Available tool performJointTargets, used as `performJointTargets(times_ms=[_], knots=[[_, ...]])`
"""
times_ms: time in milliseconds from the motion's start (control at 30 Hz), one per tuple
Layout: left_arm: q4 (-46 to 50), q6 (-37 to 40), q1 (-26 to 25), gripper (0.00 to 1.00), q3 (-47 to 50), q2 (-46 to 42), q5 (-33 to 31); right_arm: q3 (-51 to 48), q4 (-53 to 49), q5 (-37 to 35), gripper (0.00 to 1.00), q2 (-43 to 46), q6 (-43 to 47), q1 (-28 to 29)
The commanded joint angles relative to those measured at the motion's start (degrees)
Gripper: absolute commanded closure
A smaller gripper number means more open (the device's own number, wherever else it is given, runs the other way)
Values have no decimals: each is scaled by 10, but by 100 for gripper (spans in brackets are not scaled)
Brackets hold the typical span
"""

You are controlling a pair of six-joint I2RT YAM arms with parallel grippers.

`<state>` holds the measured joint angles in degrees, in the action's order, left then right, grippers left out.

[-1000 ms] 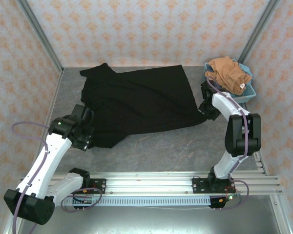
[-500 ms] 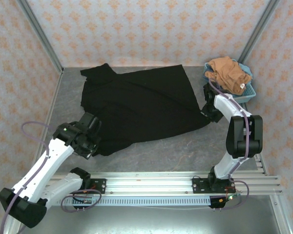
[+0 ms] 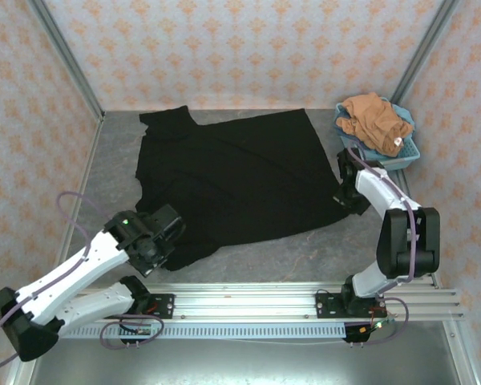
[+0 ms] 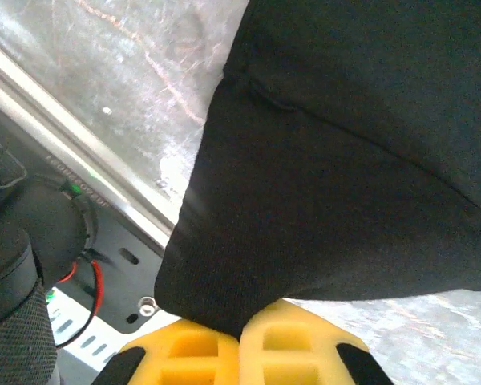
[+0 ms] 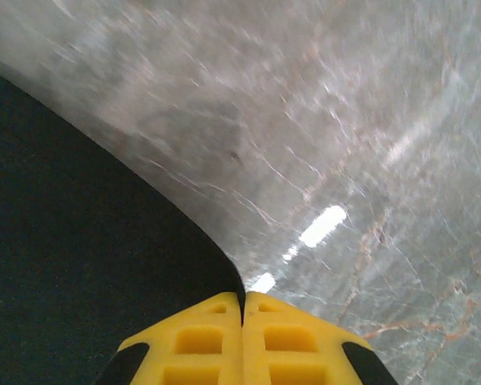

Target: Fold and stack the t-shirts

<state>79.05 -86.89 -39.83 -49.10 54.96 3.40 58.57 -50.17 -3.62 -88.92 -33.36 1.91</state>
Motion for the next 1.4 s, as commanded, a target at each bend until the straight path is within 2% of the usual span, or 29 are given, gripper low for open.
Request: performJointTargets(times_ms=[0,100,267,433,600,733,933,1367], knots=[[-55,14,-3,100,-7,46,3,-16,0,-18,100,-23,-7,-6],[-40,34,-3,100,-42,97,-8,-6,-7,-17,100,-40,2,-6],[-29,14,11,100,-52,84,-86,-9,-11,-14,100,-28,-2,-6],[-91,63,86,100,-48,80,-108,-11,-13,13,100,-31,-19,-7],[-98,128,144,100,-112,123,-136,-2,-12,50,100,-38,-50,-21],[-106,181,195,100,-158,163,-145,20,-12,80,100,-51,-70,-30],[-119,242,244,100,-220,228,-152,79,-25,102,100,-87,-92,-31],[-149,318,299,100,-289,321,-175,191,-50,112,100,-144,-119,-31]])
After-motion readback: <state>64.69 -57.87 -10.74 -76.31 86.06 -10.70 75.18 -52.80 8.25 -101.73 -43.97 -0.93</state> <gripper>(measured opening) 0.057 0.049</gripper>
